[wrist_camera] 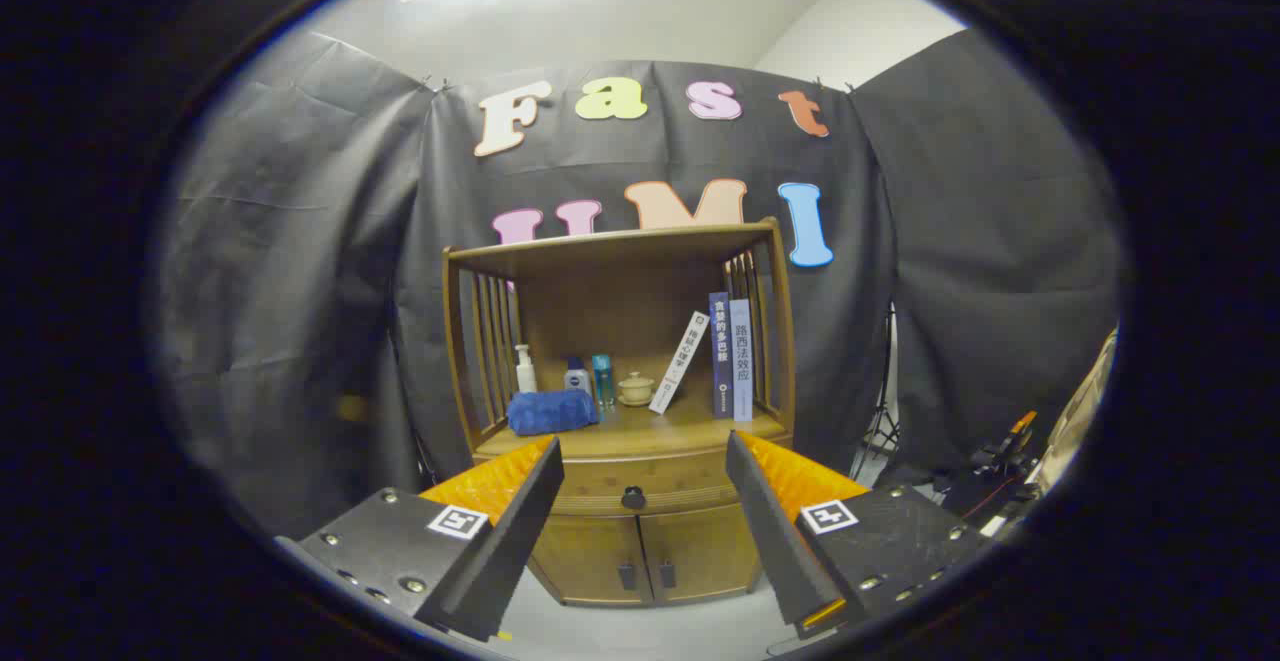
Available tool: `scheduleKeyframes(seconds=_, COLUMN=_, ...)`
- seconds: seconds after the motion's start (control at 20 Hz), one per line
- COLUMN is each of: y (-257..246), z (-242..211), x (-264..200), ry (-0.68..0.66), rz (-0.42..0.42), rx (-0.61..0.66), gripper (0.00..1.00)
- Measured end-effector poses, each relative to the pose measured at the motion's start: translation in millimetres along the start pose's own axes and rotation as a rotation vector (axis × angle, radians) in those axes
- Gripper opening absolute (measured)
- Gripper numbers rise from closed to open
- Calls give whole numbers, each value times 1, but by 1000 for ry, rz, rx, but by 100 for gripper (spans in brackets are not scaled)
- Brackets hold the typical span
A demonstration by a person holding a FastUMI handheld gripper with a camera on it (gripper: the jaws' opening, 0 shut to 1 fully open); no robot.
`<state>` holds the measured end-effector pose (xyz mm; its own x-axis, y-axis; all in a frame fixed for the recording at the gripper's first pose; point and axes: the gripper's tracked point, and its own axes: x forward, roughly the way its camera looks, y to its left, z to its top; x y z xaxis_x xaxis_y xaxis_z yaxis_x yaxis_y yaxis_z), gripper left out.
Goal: Pull open the drawer, take out the items inside it, and place them on the countertop above the cabinet.
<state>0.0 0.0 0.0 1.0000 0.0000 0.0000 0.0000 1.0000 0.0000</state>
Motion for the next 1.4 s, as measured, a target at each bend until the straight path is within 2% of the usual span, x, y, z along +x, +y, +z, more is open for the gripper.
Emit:
scheduleKeyframes(seconds=0.8, y=-8, z=-21, x=3, ry=7, rz=-29, rx=-9, gripper=98)
scheduleKeyframes(seconds=1.1, y=-6, z=-35, x=20, ry=-13, rz=-19, rx=-29, gripper=98)
scheduleKeyframes(seconds=1.4, y=-14, z=-53, x=60, ry=-21, rz=-34, rx=-31, gripper=98)
